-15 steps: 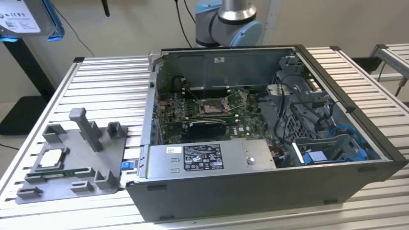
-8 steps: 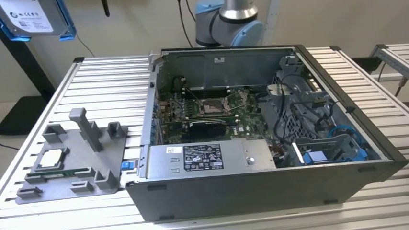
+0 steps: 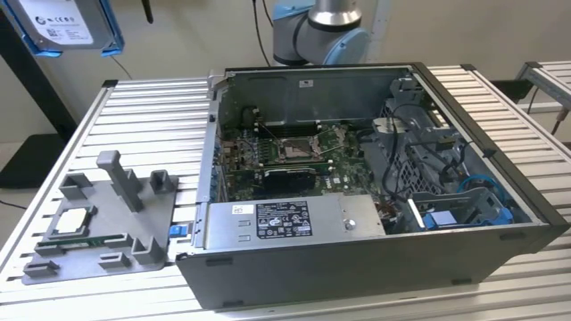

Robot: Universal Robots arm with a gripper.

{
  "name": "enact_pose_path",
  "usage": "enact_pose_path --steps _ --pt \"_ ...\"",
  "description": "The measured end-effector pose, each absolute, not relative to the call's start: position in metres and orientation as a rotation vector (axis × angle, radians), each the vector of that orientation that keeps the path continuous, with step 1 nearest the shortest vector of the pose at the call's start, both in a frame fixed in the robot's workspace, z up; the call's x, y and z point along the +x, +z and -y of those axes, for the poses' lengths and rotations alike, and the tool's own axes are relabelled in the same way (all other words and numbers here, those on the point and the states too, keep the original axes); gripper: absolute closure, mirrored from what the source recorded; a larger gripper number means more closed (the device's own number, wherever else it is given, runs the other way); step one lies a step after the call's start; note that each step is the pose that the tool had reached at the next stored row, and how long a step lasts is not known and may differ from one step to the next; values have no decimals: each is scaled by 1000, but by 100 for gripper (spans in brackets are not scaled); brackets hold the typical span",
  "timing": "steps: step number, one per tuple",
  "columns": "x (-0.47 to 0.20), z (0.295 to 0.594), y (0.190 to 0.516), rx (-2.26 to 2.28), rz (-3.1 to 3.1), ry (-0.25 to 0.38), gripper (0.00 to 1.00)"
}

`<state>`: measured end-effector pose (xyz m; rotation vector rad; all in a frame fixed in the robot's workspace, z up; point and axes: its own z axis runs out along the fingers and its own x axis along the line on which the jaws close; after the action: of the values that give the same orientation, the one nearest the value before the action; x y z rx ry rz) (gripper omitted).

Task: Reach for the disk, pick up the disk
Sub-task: 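Pick up the disk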

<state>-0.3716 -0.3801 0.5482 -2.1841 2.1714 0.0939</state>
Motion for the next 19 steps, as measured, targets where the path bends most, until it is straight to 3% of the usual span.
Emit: enact_pose_path --steps 19 --pt "-303 380 548 -2184 -2171 94 100"
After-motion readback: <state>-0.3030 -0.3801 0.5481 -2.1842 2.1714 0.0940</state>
